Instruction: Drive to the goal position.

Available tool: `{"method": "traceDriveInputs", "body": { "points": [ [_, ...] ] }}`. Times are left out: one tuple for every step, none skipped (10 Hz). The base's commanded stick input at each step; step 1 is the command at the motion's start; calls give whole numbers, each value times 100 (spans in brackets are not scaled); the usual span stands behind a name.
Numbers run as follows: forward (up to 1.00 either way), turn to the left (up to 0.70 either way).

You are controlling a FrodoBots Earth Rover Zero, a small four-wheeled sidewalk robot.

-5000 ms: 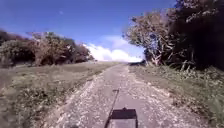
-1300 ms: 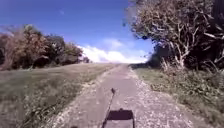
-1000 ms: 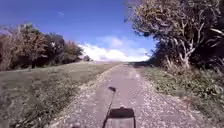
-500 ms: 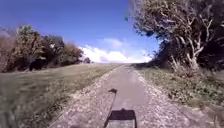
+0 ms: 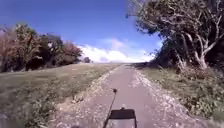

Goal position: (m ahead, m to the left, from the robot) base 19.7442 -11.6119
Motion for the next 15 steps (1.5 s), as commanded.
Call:
{"method": "traceDriveInputs", "body": {
  "points": [
    [100,-23],
    [100,0],
    [100,0],
    [100,0],
    [100,0],
    [100,0],
    [100,0],
    [100,0],
    [100,0],
    [100,0],
    [100,0],
    [100,0],
    [100,0],
    [100,0],
    [100,0]
  ]
}}
